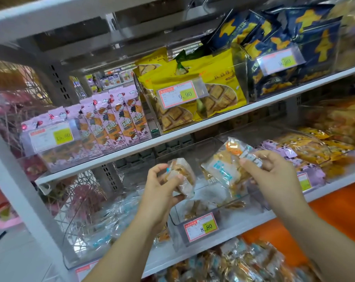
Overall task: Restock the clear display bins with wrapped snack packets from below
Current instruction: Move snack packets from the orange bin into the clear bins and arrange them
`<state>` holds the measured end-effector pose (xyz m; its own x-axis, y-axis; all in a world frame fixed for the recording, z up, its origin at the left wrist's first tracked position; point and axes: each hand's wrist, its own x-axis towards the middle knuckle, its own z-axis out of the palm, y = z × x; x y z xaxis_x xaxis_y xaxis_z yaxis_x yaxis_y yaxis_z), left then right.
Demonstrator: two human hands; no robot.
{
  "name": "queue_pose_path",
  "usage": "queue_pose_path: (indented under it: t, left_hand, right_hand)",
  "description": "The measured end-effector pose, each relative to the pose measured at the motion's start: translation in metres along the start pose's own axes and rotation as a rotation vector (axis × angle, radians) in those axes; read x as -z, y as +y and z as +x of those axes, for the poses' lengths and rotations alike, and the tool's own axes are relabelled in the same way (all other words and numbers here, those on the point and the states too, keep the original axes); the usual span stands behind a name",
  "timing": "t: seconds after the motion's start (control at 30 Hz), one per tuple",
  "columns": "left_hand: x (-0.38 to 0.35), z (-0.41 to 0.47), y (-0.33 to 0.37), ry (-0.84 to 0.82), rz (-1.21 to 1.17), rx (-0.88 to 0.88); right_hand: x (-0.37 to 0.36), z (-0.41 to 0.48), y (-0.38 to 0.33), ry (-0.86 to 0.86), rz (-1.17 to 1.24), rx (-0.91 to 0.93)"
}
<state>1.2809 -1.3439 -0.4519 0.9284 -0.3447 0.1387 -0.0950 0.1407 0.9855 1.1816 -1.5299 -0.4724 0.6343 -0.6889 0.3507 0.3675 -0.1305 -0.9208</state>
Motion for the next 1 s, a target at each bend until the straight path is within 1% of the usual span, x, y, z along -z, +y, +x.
queue_pose_path:
  t: [0.1,0.13,0.17,0.2,0.27,0.37,0.4,0.47,0.53,0.6,0.67,0.73,0.83,0.9,0.97,1.0]
  left_hand:
    - [-0.006,-0.005,-0.009,0.079,0.269,-0.148]
    - [-0.012,-0.007,-0.012,0.084,0.301,-0.185]
    - [-0.018,-0.011,-0.013,0.085,0.286,-0.192]
    - [-0.024,-0.013,-0.014,0.077,0.244,-0.174]
    - [-0.035,-0.018,-0.012,0.047,0.124,-0.104]
    - [-0.038,-0.021,-0.006,-0.028,0.026,-0.032]
    - [-0.037,-0.02,-0.005,-0.057,0.04,-0.041]
    - [-0.032,-0.019,-0.005,-0.097,0.155,-0.105]
    - [-0.029,-0.019,-0.006,-0.128,0.281,-0.189]
    - [-0.028,-0.019,-0.008,-0.116,0.394,-0.268]
    - [-0.028,-0.021,-0.007,-0.116,0.442,-0.31]
    - [-0.029,-0.022,-0.007,-0.132,0.482,-0.317]
    - [-0.026,-0.024,-0.009,-0.09,0.57,-0.337]
    - [-0.024,-0.026,-0.01,-0.068,0.585,-0.36]
    - [-0.024,-0.028,-0.009,-0.107,0.596,-0.35]
    - [-0.023,-0.029,-0.008,-0.156,0.597,-0.315]
  right_hand:
    - [-0.003,-0.006,-0.006,0.032,0.175,-0.043]
    - [-0.006,-0.009,-0.005,0.043,0.227,-0.07]
    - [-0.009,-0.014,-0.002,0.037,0.229,-0.089]
    - [-0.013,-0.019,0.0,0.01,0.167,-0.087]
    - [-0.018,-0.026,0.006,-0.08,-0.001,-0.031]
    - [-0.017,-0.027,0.005,-0.195,-0.08,0.046]
    - [-0.015,-0.027,0.002,-0.222,-0.101,0.066]
    - [-0.014,-0.027,-0.002,-0.27,-0.083,0.077]
    - [-0.017,-0.031,-0.003,-0.312,-0.001,0.033]
    - [-0.02,-0.034,-0.001,-0.324,0.06,-0.05]
    - [-0.021,-0.033,0.0,-0.315,0.132,-0.142]
    - [-0.02,-0.032,-0.003,-0.332,0.16,-0.162]
    - [-0.022,-0.034,-0.005,-0.363,0.128,-0.142]
    - [-0.025,-0.036,-0.004,-0.36,0.156,-0.192]
    - [-0.027,-0.037,-0.001,-0.326,0.24,-0.264]
    - [-0.028,-0.037,0.001,-0.292,0.286,-0.297]
